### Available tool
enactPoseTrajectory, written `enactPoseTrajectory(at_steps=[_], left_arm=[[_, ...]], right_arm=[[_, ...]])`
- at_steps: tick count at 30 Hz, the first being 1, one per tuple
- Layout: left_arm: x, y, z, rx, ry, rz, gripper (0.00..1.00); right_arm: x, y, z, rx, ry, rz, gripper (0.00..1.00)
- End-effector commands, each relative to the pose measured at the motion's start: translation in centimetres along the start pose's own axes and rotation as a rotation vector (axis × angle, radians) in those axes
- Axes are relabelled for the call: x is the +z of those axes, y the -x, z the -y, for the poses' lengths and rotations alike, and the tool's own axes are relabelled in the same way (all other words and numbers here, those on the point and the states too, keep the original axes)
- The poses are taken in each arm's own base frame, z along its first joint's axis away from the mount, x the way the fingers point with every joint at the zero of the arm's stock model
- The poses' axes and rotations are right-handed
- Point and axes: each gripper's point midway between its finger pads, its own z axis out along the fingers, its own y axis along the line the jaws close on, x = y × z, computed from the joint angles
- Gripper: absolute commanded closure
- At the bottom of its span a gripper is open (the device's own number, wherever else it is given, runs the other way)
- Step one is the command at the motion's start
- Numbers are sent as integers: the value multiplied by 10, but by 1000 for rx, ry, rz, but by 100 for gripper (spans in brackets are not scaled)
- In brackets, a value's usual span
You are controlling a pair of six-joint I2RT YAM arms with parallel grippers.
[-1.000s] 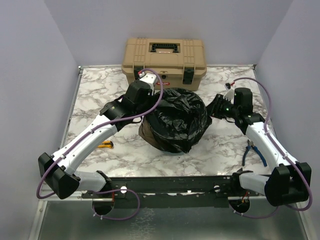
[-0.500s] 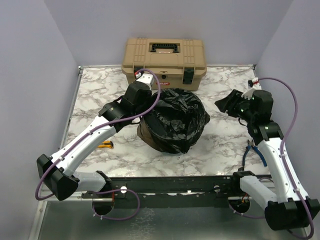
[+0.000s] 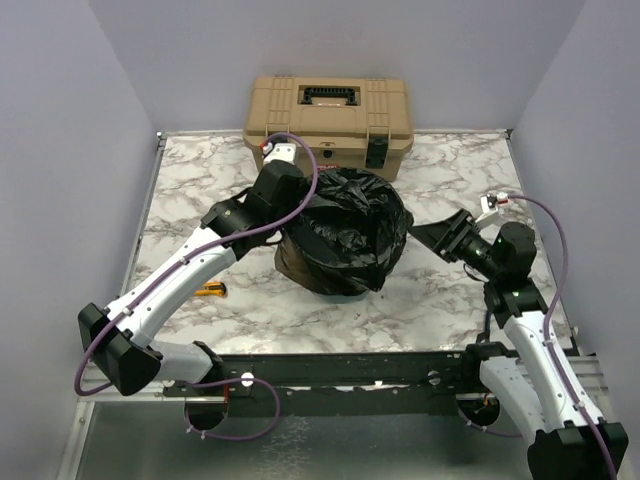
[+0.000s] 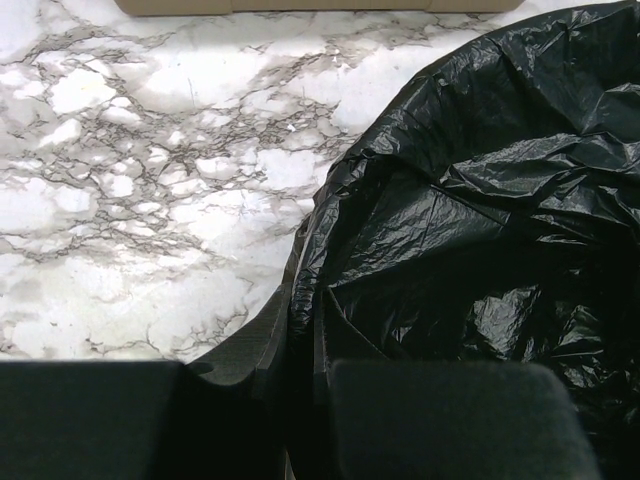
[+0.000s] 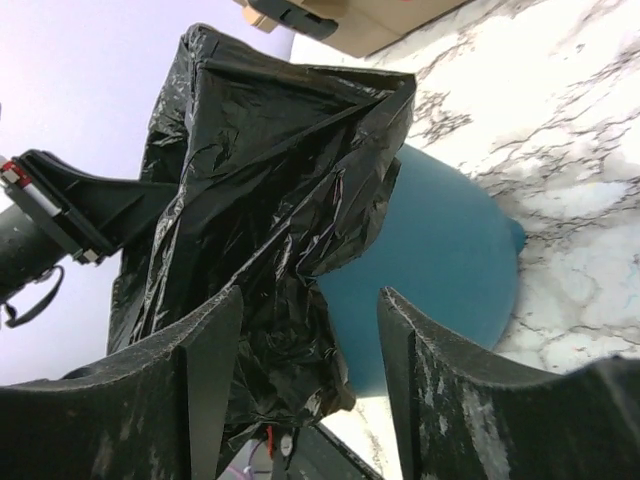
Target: Put the trash bags into the trash bin
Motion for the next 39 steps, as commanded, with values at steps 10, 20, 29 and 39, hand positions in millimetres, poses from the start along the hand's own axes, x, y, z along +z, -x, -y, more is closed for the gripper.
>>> enactPoseTrajectory(at_steps=[10, 20, 29, 39], left_arm=[[3, 1, -9, -10, 60, -7, 100], [2, 1, -8, -8, 53, -4, 100], [1, -2, -23, 37, 100, -1, 100], [-20, 9, -25, 51, 32, 60, 42]], right_arm=[[27, -29, -4, 36, 172, -181, 45], [60, -62, 41, -27, -64, -258, 47], [27, -10, 78, -221, -454, -100, 40], [9, 38, -23, -363, -241, -41, 42]])
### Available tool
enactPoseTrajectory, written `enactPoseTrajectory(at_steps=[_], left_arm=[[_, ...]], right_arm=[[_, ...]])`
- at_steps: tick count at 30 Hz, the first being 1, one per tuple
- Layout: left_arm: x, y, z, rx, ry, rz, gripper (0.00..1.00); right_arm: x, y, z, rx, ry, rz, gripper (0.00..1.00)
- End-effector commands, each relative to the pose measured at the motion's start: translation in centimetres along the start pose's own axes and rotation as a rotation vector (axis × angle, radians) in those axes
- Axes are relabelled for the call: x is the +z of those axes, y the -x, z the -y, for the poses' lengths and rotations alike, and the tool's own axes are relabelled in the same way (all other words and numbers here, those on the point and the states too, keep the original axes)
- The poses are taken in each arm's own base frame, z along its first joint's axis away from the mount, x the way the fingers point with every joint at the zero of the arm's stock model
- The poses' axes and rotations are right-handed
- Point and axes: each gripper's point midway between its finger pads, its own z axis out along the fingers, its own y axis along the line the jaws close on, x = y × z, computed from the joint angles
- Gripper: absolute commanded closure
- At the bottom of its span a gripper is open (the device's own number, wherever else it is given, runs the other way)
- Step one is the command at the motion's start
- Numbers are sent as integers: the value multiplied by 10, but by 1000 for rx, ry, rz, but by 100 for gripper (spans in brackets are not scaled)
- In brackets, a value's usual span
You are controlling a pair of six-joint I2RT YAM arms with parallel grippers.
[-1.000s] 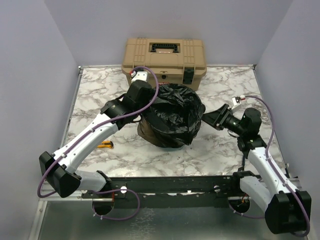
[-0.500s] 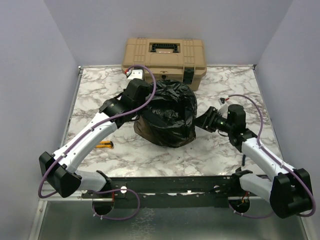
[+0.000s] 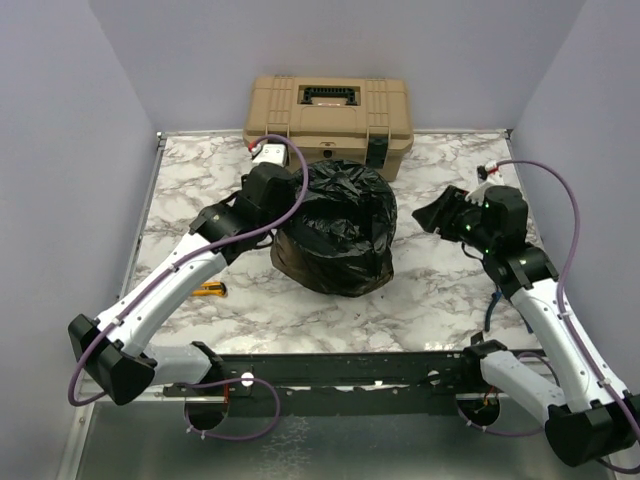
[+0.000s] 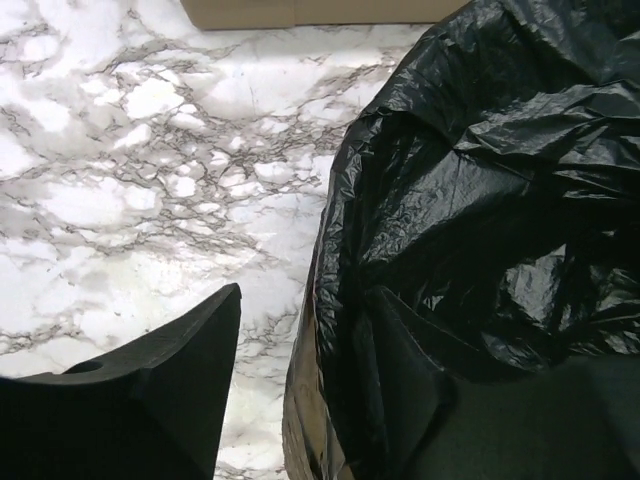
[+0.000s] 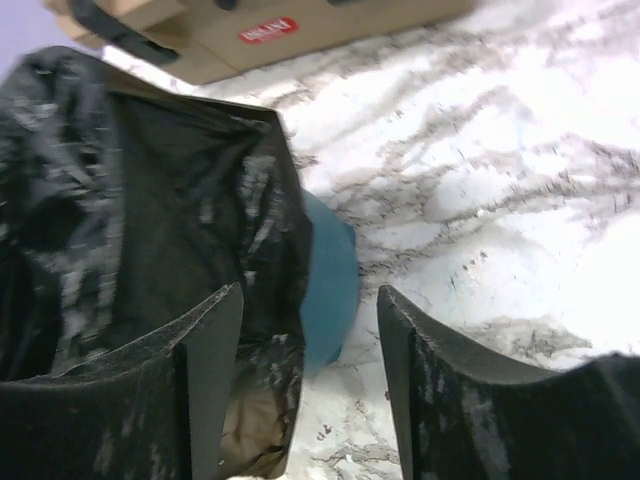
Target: Put the trash bags into the trash bin
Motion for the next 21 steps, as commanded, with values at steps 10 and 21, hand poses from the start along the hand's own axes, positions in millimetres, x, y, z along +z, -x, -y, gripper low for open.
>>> enactPoseTrajectory(at_steps=[10, 21], left_arm=[[-54, 68, 15, 78, -182, 181, 20], [-58, 59, 148, 377, -823, 49, 36]], right_arm=[[-1, 38, -84, -186, 240, -145, 52], [49, 44, -80, -265, 136, -189, 46]])
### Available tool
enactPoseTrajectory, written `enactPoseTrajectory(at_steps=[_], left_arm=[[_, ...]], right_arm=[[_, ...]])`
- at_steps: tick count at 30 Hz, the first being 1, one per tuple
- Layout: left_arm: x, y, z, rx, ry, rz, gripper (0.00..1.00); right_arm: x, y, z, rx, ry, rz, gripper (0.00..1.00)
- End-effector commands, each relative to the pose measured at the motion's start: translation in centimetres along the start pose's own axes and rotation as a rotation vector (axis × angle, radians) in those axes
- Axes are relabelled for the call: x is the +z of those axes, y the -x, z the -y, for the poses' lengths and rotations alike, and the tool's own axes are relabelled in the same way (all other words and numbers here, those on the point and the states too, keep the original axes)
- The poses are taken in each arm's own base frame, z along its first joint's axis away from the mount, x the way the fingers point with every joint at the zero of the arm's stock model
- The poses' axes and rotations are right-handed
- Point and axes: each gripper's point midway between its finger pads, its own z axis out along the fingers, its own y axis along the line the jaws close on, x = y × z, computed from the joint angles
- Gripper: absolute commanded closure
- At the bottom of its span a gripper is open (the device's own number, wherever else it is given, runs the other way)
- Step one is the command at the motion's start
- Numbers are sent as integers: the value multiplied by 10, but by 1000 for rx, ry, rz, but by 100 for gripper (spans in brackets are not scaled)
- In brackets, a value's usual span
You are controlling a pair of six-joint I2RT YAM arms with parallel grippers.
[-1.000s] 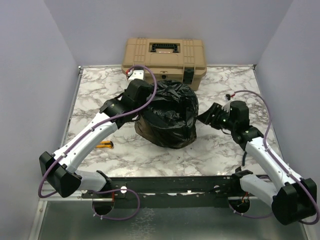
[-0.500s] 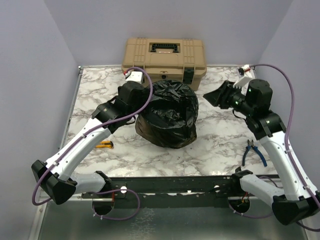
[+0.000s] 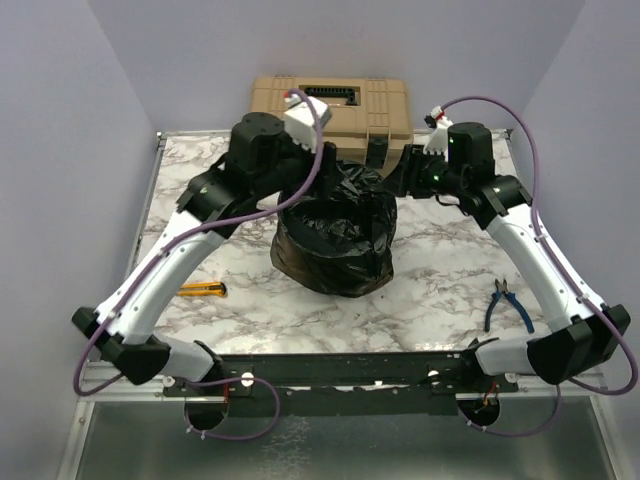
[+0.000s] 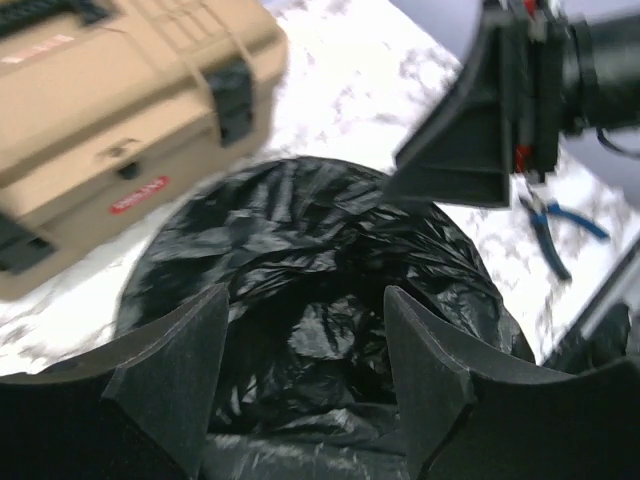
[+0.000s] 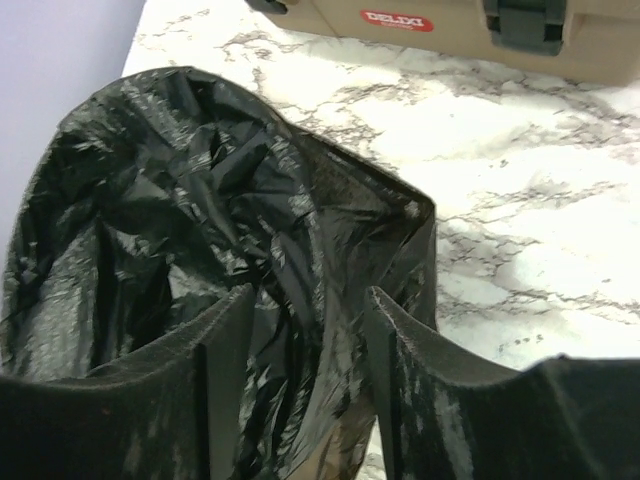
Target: Put the trash bags into the trash bin
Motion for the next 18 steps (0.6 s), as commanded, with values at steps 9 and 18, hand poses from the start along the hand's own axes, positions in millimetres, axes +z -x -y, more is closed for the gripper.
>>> enactPoseTrajectory(at_steps=[9, 18], left_arm=[[70, -118, 58, 242, -213, -389, 45], [77, -161, 15, 309, 35, -509, 53]], right_arm=[[26, -7, 16, -67, -44, -73, 44], [43, -25, 25, -87, -70, -133, 47]])
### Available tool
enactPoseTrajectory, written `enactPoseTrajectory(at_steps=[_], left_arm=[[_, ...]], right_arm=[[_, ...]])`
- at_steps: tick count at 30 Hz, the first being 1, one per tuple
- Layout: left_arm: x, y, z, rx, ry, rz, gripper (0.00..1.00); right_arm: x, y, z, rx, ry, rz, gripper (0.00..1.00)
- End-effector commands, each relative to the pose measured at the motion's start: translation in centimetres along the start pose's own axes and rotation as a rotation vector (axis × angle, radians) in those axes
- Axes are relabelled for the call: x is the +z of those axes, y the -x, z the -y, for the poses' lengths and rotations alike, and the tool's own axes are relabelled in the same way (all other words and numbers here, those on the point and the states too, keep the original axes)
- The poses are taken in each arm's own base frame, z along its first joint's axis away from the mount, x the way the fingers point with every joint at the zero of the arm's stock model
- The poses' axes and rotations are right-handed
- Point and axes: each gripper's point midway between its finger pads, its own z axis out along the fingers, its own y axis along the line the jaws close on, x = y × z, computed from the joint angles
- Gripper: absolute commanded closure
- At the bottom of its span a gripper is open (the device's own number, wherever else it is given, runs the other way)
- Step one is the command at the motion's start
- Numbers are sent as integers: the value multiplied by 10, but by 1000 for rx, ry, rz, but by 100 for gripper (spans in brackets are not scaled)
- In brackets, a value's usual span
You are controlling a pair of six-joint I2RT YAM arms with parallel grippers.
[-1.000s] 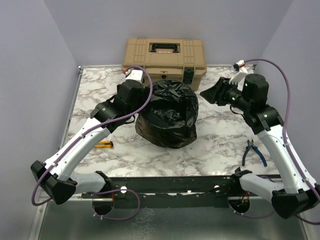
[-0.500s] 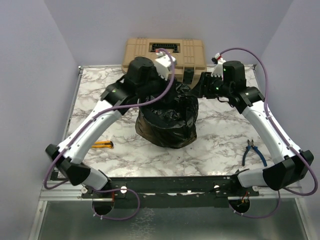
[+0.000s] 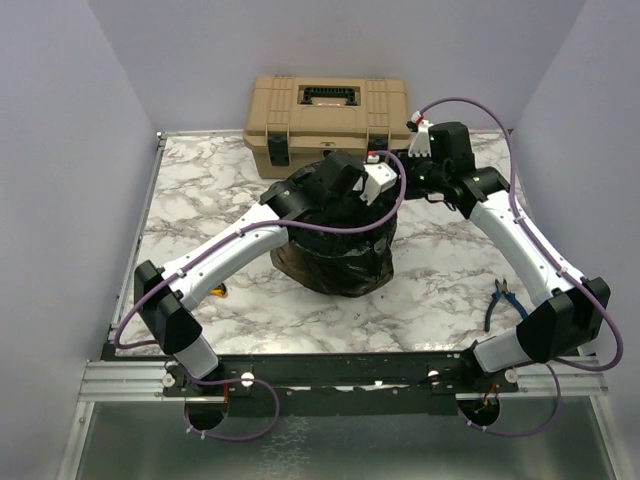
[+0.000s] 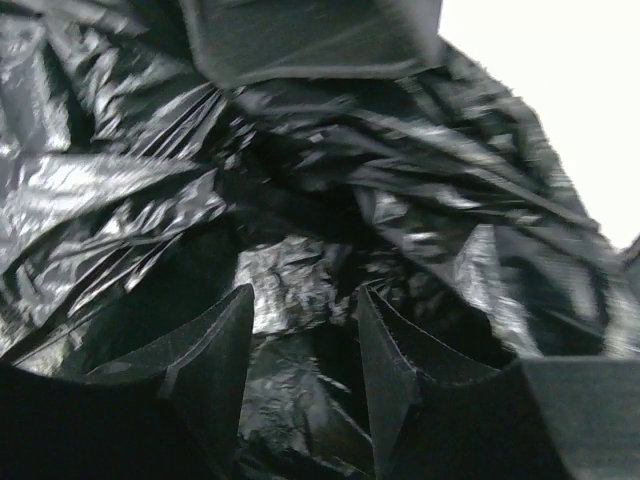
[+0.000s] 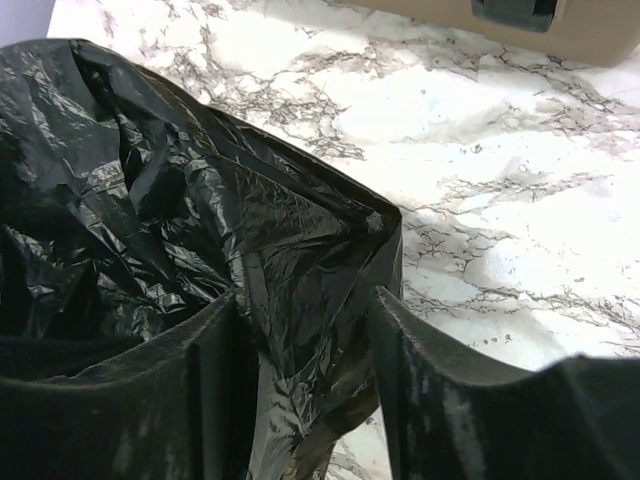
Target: Put the trash bags into the trash bin
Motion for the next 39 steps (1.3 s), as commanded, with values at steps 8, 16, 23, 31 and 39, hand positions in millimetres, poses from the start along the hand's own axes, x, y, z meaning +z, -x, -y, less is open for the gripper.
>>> enactPoseTrajectory(at_steps=[8, 16, 23, 31, 39], left_arm=[[18, -74, -48, -13, 285, -166, 61], [-7, -89, -83, -70, 458, -156, 64], [-21, -96, -89, -119, 484, -145, 67], [-27, -73, -78, -158, 414, -64, 66], [-64, 4, -63, -269, 303, 250, 31]], right_arm=[[14, -12, 10, -5, -38, -34, 59], [14, -15, 25, 18, -119, -14, 65], [12, -9, 24, 36, -123, 19, 66], [1, 6, -5, 47, 8, 70, 54], [-34, 36, -19, 61, 21, 199, 38]])
